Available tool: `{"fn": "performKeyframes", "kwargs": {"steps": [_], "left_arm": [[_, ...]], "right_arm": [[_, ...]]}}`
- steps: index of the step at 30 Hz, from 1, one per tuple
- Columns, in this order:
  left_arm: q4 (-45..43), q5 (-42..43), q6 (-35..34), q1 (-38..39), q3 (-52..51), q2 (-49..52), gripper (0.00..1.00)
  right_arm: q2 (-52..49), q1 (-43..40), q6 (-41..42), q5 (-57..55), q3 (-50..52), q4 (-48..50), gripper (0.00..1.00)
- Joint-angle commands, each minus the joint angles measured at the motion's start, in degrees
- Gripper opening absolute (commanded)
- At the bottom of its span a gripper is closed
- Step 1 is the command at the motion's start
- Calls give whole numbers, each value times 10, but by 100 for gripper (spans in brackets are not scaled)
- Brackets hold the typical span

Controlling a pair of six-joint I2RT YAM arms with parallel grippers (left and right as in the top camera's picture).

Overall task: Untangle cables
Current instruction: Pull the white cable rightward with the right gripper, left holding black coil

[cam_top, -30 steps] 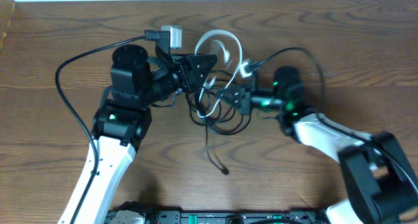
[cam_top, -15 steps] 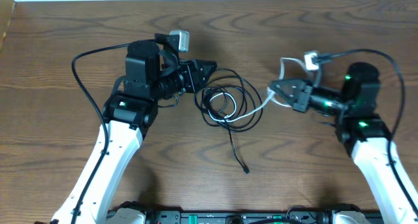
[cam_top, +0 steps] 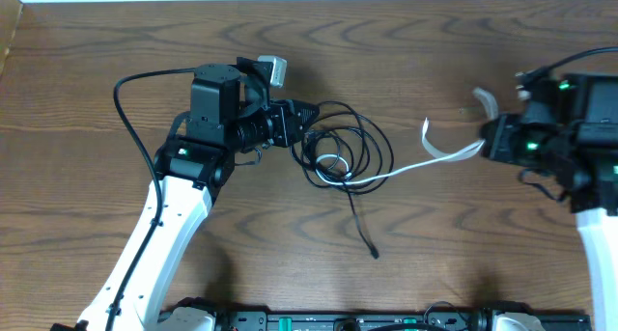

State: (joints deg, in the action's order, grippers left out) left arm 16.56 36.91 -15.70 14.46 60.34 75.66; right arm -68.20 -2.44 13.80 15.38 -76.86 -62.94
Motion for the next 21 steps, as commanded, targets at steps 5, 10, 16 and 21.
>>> {"fn": "performKeyframes", "kwargs": {"steps": [5, 10, 16, 21], "left_arm": [[0, -3, 26, 0, -35, 14, 43], [-11, -3, 31, 4, -78, 18, 43], [-67, -3, 32, 29, -142, 19, 43], [-113, -4, 32, 63, -169, 26, 43]], "right_arm": [[6, -69, -21, -146, -115, -77, 1], [6, -90, -21, -146, -124, -83, 1], [-5, -90, -21, -143, -124, -89, 1], [-16, -90, -21, -98, -124, -91, 1]]}}
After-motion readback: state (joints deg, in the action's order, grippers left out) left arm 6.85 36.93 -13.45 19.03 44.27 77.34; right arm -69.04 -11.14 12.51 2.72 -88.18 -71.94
